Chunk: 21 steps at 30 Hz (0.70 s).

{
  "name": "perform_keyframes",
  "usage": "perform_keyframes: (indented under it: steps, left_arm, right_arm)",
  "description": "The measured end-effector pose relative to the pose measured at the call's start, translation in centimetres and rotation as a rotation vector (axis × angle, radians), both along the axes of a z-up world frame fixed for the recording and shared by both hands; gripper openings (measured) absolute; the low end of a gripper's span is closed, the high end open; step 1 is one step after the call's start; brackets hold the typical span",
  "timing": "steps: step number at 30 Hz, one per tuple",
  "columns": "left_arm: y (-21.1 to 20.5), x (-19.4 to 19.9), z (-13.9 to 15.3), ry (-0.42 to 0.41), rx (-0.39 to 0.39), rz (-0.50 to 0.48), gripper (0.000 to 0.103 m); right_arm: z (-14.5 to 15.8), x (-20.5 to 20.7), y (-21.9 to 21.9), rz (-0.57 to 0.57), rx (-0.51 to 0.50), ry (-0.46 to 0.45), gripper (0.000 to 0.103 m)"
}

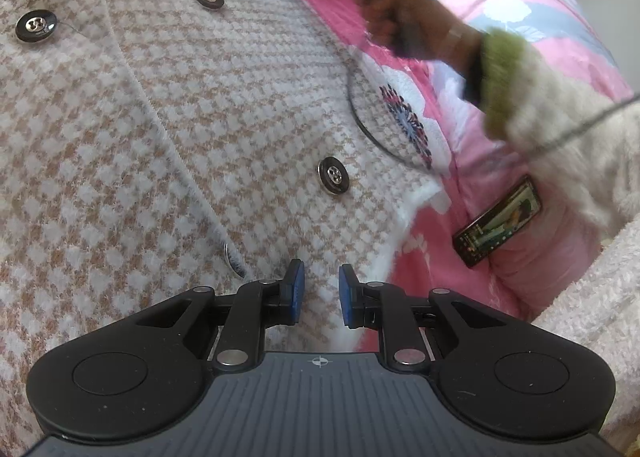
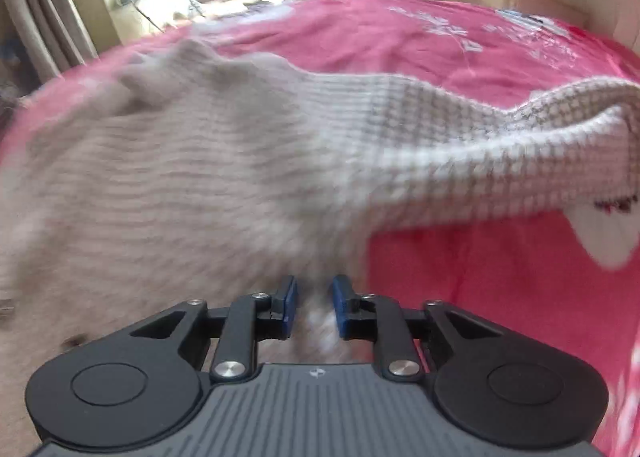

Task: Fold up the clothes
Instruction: 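Open the left gripper off the placket and sweep the right gripper over the cardigan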

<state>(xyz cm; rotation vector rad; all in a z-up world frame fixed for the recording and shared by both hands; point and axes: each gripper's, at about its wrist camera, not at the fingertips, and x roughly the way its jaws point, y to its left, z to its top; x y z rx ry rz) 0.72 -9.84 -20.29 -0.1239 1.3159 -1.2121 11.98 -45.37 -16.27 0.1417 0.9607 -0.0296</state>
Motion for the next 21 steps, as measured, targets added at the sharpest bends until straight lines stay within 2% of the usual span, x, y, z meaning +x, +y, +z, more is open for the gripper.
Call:
perform_keyframes:
  steps: [1,2,3,5,8,11,15,16,18,21]
  left_arm:
    - [0.0,-0.1,0.0,-0.006,0.001,0.000,0.018]
    - [0.0,-0.2,0.1,-0.010,0.001,0.001,0.018]
    - [0.0,-0.2,0.1,-0.014,0.000,0.001,0.018]
    - [0.0,-0.3,0.2,-0.020,-0.004,-0.004,0.018]
    - [0.0,-0.2,-0.1,-0.017,-0.012,-0.016,0.018]
    - [0.0,0.2,-0.3,-0.002,-0.021,-0.030,0.018]
    - [0.2,0.5,-0.5,0.016,-0.030,-0.039,0.018]
    - [0.3,0.5,-0.6,0.017,-0.032,-0.038,0.018]
    - [0.4,0.5,-0.5,0.019,-0.034,-0.035,0.018]
    - [0.5,0.4,-0.1,-0.001,-0.034,-0.043,0.018]
  right_arm:
    - [0.4,0.5,-1.0,-0.064,0.032,-0.020,0.009]
    - [1.1,0.5,-2.0,-0.127,0.048,-0.043,0.016]
    - [2.1,-0.1,-2.6,-0.158,0.051,-0.069,0.016]
    - [3.8,-2.2,-3.2,-0.151,0.062,-0.090,0.016]
    - [5.4,-6.9,-2.0,-0.070,0.081,-0.037,0.016]
    - [5.3,-12.1,0.7,0.034,0.081,0.037,0.016]
    - [1.4,-19.5,4.3,0.190,0.020,0.230,0.016]
    - [1.0,-21.6,4.9,0.211,-0.017,0.241,0.015]
    - [1.7,-23.9,4.9,0.206,-0.025,0.241,0.016]
    - [3.2,-24.0,4.2,0.146,-0.025,0.301,0.016]
